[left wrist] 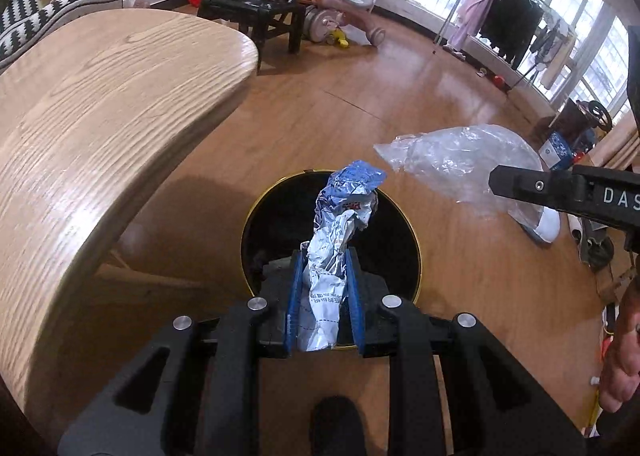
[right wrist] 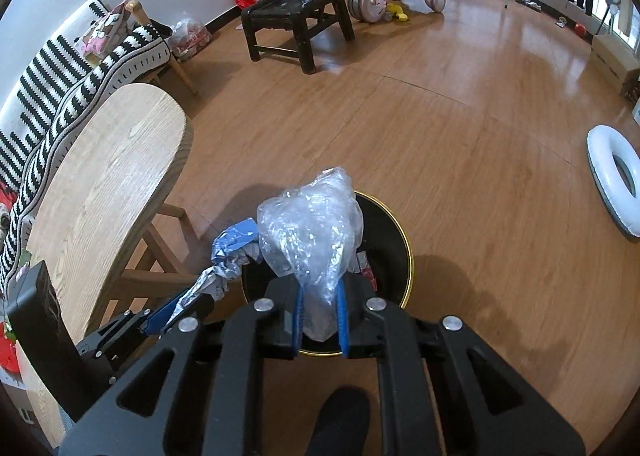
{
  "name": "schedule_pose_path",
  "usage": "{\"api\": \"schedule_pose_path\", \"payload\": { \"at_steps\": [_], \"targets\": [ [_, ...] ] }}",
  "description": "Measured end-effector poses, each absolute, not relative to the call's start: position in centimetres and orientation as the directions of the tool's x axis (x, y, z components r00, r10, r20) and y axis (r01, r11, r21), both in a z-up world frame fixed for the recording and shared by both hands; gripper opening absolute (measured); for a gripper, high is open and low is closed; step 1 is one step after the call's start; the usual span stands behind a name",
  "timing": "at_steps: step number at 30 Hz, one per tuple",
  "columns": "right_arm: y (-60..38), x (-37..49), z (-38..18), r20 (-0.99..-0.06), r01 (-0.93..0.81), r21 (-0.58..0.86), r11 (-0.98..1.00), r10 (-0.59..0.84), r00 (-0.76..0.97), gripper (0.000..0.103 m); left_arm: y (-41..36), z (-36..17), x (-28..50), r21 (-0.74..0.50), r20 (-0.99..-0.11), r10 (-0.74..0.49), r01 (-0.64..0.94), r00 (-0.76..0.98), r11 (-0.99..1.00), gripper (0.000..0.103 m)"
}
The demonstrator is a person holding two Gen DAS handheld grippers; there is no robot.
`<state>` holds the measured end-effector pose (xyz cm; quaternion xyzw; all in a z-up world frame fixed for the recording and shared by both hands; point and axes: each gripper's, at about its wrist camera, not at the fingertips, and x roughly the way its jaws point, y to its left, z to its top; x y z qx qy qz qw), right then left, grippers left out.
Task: Collect trash
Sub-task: 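Carry both held items to the black bin and open both tools over it, then move both tools back over the table toward the remaining trash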
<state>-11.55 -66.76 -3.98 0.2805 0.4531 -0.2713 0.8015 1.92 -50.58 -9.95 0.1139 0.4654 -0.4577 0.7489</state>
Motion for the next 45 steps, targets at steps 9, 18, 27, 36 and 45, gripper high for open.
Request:
{"api": "schedule_pose_path", "payload": {
  "at_steps": [9, 18, 27, 36, 45],
  "targets": [
    [-66.9, -11.9, -3.0, -0.855, 0.698, 0.196, 0.688, -0.229, 0.466, 0.073, -50.6, -9.9, 1.9, -0.257, -0.799, -0.582, 0.789, 0.151, 0.558, 0.061],
    [-66.7, -12.0, -2.8, -0.85, 0.692, 0.203, 0.693, -0.227, 0.476, 0.073, -50.6, -9.5, 1.3, -0.246, -0.791, -0.589, 0.796, 0.165, 0.553, 0.074],
    [-66.1, -12.1, -1.4, -0.819, 0.68, 0.223, 0.699, -0.244, 0.52, 0.074, -49.4, -7.8, 0.6, -0.232, -0.776, -0.604, 0.806, 0.184, 0.544, 0.09],
    [-61.5, -9.8, 2.0, -0.737, 0.581, 0.218, 0.784, -0.258, 0.625, 0.08, -43.8, -3.0, 0.9, -0.17, -0.747, -0.608, 0.807, 0.269, 0.565, 0.095],
    [-53.1, -2.9, 3.7, -0.713, 0.401, 0.249, 0.882, -0.113, 0.692, 0.08, -30.8, 1.8, 3.5, -0.121, -0.697, -0.566, 0.707, 0.439, 0.697, 0.096]
  ]
}}
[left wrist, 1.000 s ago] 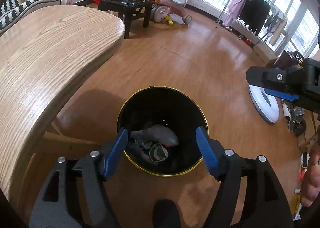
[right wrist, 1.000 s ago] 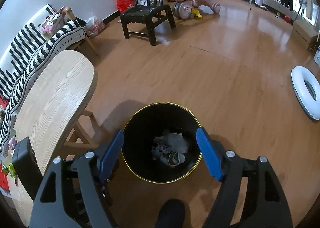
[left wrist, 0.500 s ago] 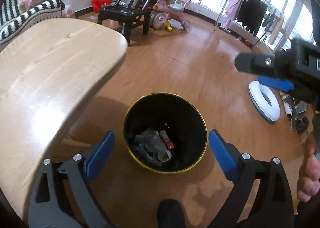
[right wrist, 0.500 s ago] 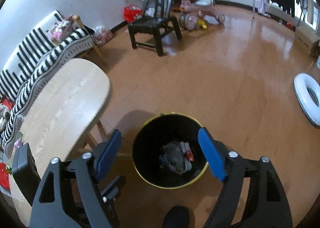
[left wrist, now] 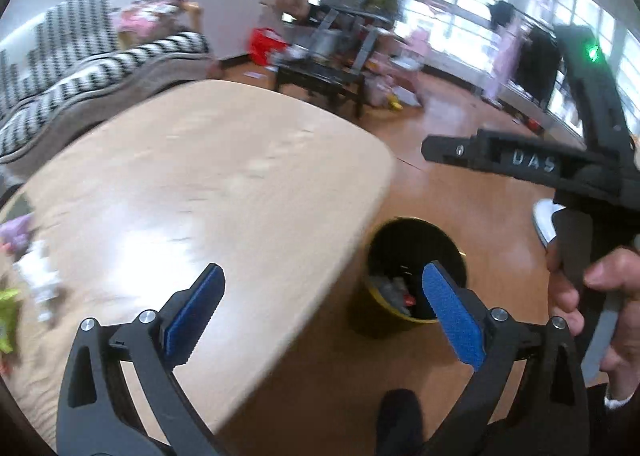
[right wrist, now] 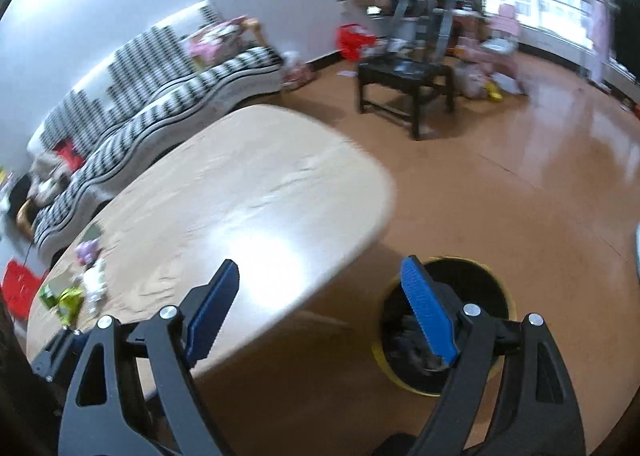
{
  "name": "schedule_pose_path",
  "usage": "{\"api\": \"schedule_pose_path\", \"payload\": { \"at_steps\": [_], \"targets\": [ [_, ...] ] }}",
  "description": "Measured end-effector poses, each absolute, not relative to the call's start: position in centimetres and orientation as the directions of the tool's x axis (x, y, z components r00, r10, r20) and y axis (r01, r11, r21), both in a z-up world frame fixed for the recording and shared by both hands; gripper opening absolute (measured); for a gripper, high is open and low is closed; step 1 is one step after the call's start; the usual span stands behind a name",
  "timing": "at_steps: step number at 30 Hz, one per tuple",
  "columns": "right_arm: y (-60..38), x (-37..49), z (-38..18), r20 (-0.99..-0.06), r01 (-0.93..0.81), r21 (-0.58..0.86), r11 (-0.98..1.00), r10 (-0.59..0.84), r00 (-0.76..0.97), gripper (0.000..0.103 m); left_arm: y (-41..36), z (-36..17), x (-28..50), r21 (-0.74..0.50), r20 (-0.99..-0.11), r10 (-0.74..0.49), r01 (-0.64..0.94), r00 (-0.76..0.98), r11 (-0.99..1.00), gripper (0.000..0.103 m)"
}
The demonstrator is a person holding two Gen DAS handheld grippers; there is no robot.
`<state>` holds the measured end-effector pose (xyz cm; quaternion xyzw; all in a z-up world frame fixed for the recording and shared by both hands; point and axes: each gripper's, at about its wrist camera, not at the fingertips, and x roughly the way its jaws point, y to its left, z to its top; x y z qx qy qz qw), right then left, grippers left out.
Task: Collect trash
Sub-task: 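Move both tools back over the table toward the remaining trash, then grasp the red ribbon with the left tool while the right tool grasps the white tissue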
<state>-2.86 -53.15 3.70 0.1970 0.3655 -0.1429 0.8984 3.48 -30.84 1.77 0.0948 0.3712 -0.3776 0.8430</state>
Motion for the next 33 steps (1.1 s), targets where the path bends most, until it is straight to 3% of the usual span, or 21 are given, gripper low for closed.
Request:
{"api": "schedule_pose_path", "payload": {
  "at_steps": [16, 23, 33],
  "targets": [
    [-27.6, 8.8, 5.8, -0.675, -0.097, 0.174, 0.98, 0.19, 0.713, 0.08, -3.9, 2.6, 8.9, -0.052, -0.681, -0.23, 0.267, 0.695, 0.962, 0.096],
    [-23.3, 10.5, 4.2, -0.692, -0.157, 0.179, 0.971, 0.238, 0.682, 0.08, 0.6, 1.9, 11.0, -0.078, -0.673, -0.228, 0.239, 0.704, 0.968, 0.096],
    [-21.1, 13.1, 1.6, -0.737, -0.185, 0.164, 0.969, 0.245, 0.63, 0.08, 2.8, -1.6, 13.2, -0.034, -0.745, -0.146, 0.182, 0.651, 0.983, 0.096]
  ]
}}
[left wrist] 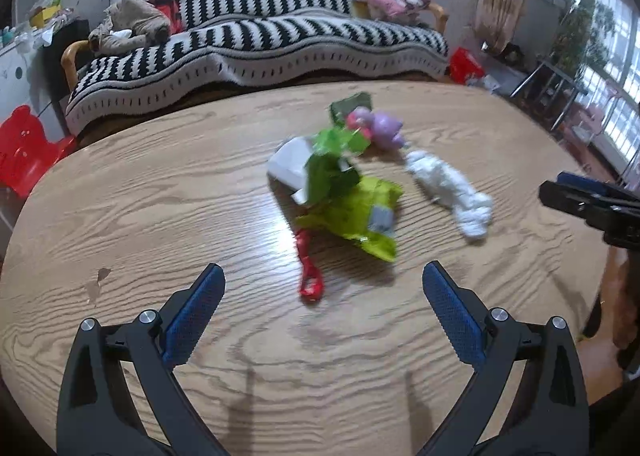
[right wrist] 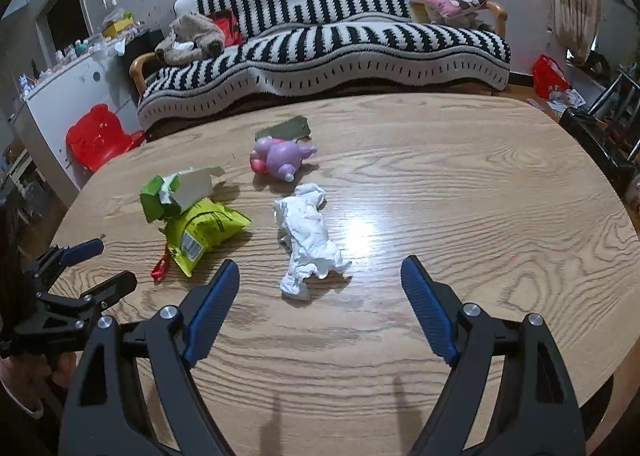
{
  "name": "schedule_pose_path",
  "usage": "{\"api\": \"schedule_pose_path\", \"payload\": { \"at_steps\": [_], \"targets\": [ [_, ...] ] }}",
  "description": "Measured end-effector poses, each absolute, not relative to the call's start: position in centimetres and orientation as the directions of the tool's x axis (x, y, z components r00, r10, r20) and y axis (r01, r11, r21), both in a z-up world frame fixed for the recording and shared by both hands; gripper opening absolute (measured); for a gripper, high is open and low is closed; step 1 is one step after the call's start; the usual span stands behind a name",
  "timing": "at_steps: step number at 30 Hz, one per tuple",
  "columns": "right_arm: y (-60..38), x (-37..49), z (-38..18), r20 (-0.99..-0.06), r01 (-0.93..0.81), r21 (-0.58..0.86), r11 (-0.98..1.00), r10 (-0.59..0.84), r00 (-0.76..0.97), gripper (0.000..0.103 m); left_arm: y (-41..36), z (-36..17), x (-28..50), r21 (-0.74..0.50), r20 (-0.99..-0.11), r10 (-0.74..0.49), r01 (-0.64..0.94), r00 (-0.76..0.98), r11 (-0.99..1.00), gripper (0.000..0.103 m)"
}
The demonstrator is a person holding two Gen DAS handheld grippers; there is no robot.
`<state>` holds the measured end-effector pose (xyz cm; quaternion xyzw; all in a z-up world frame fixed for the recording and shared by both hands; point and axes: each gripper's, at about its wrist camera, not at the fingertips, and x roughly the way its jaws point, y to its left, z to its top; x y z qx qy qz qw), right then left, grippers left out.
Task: Collect trash
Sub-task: 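Grasp the red ribbon with the left tool while the right tool grasps the white tissue, then carry both held items to the black bin and open both tools over it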
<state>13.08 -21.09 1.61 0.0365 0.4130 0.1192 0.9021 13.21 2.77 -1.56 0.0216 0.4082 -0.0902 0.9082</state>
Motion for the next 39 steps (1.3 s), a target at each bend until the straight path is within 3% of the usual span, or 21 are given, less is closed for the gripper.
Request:
{"api": "schedule_pose_path", "payload": {
  "at_steps": [9, 13, 18, 21, 23, 24, 25, 26, 28, 39],
  "targets": [
    [-18.1, 16.2, -1.5, -0.784, -0.21, 0.086, 0.974, 0.196, 0.589, 0.079, 3.8, -5.4, 16.3, 0.014, -0.795, -0.078, 0.146, 0.602, 0.989, 0.096],
    [-17.5, 17.5, -2.7, -0.802, -0.208, 0.074, 0.975, 0.182, 0.569, 0.074, 4.0, -6.4, 17.4, 0.019, -0.806, -0.07, 0.144, 0.588, 0.989, 0.088],
    [-16.9, 18.8, -4.3, -0.824, -0.209, 0.078, 0.975, 0.182, 0.537, 0.066, 4.4, -6.1, 18.0, -0.007, -0.788, -0.092, 0.141, 0.609, 0.99, 0.065],
    [-16.5, 19.4, -4.8, -0.835, -0.217, 0.079, 0.973, 0.184, 0.519, 0.054, 3.7, -5.9, 17.7, 0.02, -0.788, -0.093, 0.176, 0.608, 0.984, 0.044],
    [-16.1, 19.4, -5.0, -0.836, -0.222, 0.059, 0.973, 0.17, 0.522, 0.042, 3.4, -5.8, 17.5, 0.025, -0.794, -0.103, 0.2, 0.6, 0.979, 0.022],
    [-16.0, 19.4, -5.0, -0.836, -0.223, 0.047, 0.974, 0.16, 0.525, 0.037, 3.4, -5.7, 17.4, 0.024, -0.795, -0.107, 0.207, 0.596, 0.978, 0.016],
    [-16.0, 19.4, -5.0, -0.834, -0.222, 0.049, 0.974, 0.162, 0.527, 0.024, 3.5, -5.7, 17.4, 0.016, -0.797, -0.118, 0.216, 0.592, 0.976, 0.009],
    [-16.1, 19.5, -5.0, -0.835, -0.219, 0.066, 0.974, 0.174, 0.522, 0.017, 3.6, -5.7, 17.4, 0.006, -0.798, -0.126, 0.217, 0.59, 0.976, 0.009],
    [-16.2, 19.5, -4.9, -0.834, -0.213, 0.087, 0.973, 0.188, 0.518, 0.015, 4.0, -5.6, 17.3, -0.018, -0.8, -0.141, 0.212, 0.584, 0.977, 0.008],
    [-17.8, 17.6, -1.2, -0.771, -0.172, 0.146, 0.974, 0.221, 0.598, 0.013, 7.8, -2.3, 15.9, -0.023, -0.783, -0.037, 0.031, 0.621, 0.999, 0.008]
  ]
}}
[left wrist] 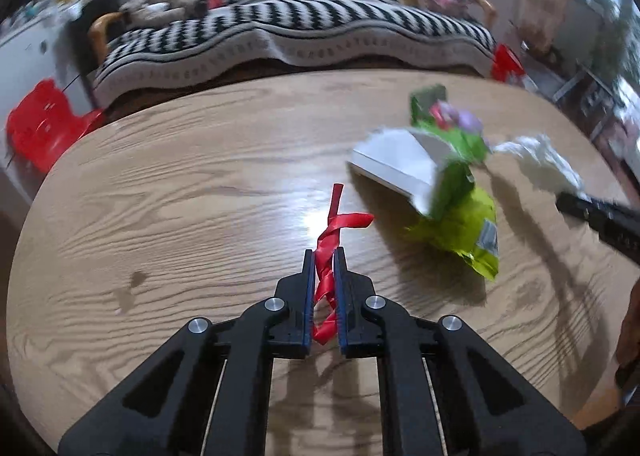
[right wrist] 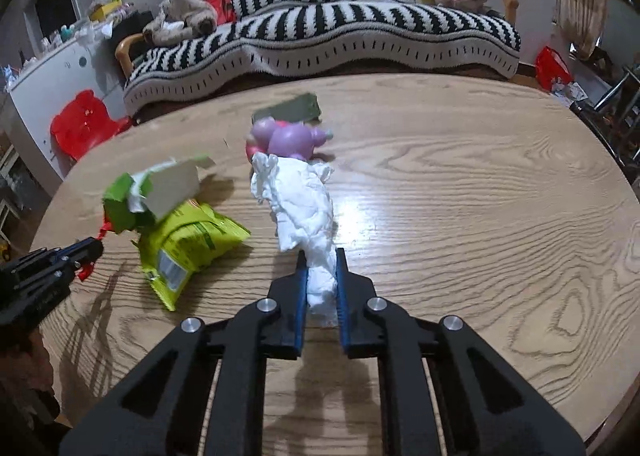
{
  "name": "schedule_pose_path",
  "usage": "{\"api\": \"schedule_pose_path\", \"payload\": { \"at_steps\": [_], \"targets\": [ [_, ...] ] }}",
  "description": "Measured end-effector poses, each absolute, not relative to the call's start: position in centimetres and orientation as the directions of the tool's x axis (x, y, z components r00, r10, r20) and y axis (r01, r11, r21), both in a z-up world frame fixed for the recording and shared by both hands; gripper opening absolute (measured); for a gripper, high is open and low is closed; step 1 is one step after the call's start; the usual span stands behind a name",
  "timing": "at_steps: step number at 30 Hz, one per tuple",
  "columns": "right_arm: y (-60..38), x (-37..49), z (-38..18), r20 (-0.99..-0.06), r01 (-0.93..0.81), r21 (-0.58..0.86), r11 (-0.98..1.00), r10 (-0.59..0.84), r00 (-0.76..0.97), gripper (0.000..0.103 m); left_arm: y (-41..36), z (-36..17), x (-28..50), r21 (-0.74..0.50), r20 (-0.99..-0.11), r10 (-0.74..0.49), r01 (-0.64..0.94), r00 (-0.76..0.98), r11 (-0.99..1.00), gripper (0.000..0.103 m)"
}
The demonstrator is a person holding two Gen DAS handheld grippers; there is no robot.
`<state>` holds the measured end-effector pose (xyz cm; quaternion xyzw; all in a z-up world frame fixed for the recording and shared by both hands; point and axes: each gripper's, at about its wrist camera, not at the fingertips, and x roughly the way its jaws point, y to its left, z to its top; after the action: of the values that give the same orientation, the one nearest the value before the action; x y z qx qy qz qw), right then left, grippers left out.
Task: Collect trash
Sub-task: 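Carry both held items to the black bin and open both tools over it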
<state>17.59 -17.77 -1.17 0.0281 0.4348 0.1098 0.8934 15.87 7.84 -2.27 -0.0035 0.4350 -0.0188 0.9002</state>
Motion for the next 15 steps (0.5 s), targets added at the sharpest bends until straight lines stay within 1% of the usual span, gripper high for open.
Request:
{"api": "schedule_pose_path", "payload": {
  "at_steps": [5, 15],
  "targets": [
    [-17.9, 16.5, 0.2, -0.752, -0.171, 0.148, 0.974, 0.223, 0.62, 0.013, 9.0, -0.4, 14.7, -0.043, -0.755, -0.033, 0.001, 0.654, 0.999, 0.008],
    [-19.8, 14.6, 1.6, -0.741, -0.158, 0.145, 0.977, 0.213, 0.637, 0.013, 7.0, 0.6, 14.1, -0.047, -0.739, -0.07, 0.052, 0.67, 0.998, 0.008]
  ]
}}
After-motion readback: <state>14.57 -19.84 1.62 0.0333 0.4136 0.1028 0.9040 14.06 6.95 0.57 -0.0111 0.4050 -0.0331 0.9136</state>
